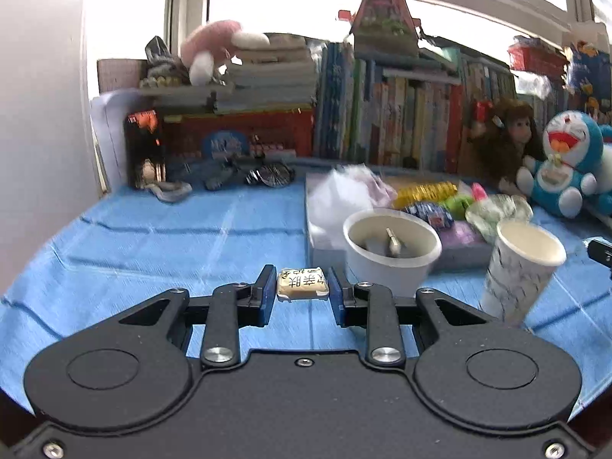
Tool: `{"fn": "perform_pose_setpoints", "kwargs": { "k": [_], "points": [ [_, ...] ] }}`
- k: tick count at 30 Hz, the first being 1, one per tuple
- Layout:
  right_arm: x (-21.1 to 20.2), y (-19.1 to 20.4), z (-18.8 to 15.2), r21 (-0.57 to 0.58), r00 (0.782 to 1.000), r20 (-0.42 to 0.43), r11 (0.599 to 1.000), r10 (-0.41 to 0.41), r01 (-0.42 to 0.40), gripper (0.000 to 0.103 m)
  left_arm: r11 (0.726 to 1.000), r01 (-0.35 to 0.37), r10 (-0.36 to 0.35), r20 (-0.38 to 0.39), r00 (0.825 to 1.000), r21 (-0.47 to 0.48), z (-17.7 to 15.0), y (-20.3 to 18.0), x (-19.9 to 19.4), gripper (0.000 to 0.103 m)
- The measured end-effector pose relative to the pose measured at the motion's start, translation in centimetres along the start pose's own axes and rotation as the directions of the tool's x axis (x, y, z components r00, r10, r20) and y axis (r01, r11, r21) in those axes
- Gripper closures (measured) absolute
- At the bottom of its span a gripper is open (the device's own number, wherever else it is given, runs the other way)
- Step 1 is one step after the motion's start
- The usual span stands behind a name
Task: Organize soft objects
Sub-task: 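Carry the candy with the left tool while the right tool carries the blue packet to the tray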
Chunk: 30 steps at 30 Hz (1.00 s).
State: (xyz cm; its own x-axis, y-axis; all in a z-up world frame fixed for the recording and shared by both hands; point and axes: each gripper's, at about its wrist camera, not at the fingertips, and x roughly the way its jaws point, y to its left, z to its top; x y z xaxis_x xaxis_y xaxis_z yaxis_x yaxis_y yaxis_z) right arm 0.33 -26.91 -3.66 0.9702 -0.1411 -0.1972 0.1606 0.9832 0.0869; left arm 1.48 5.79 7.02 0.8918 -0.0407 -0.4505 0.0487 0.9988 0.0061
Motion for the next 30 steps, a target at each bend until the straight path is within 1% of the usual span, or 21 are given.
{"fn": "perform_pose_setpoints", "kwargs": {
  "k": [4, 8, 12, 20, 26, 30],
  "points": [
    [0.9, 0.1, 1.9, 0.01, 0.999, 0.008, 0.999, 0.045, -0.045, 0.019, 1.0, 0.0, 0.0, 0.031, 1.0, 0.009, 2.2, 0.5, 0.4, 0.076],
    [1.3, 1.0, 3.4, -0.01, 0.995, 0.014, 0.995, 0.096, -0.096, 0.019, 0.999, 0.042, -0.042, 0.031, 0.999, -0.014, 4.3, 0.7, 1.3, 0.076],
    [2.0, 1.8, 4.7, -0.014, 0.989, 0.005, 0.989, 0.148, -0.147, 0.019, 0.998, 0.06, -0.059, 0.044, 0.997, -0.016, 5.9, 0.4, 2.0, 0.076],
    [3.1, 3.4, 6.3, -0.041, 0.981, 0.004, 0.98, 0.194, -0.194, 0.019, 0.993, 0.116, -0.116, 0.058, 0.992, 0.01, 8.7, -0.9, 3.1, 0.076],
    [3.9, 4.1, 7.2, -0.047, 0.975, -0.01, 0.974, 0.223, -0.223, 0.019, 0.986, 0.164, -0.165, 0.031, 0.986, 0.03, 9.9, -2.6, 4.3, 0.076],
    [4.4, 4.5, 7.5, -0.059, 0.971, -0.026, 0.97, 0.236, -0.237, 0.019, 0.983, 0.181, -0.181, 0.006, 0.983, 0.038, 10.2, -3.4, 5.2, 0.076]
  ]
}}
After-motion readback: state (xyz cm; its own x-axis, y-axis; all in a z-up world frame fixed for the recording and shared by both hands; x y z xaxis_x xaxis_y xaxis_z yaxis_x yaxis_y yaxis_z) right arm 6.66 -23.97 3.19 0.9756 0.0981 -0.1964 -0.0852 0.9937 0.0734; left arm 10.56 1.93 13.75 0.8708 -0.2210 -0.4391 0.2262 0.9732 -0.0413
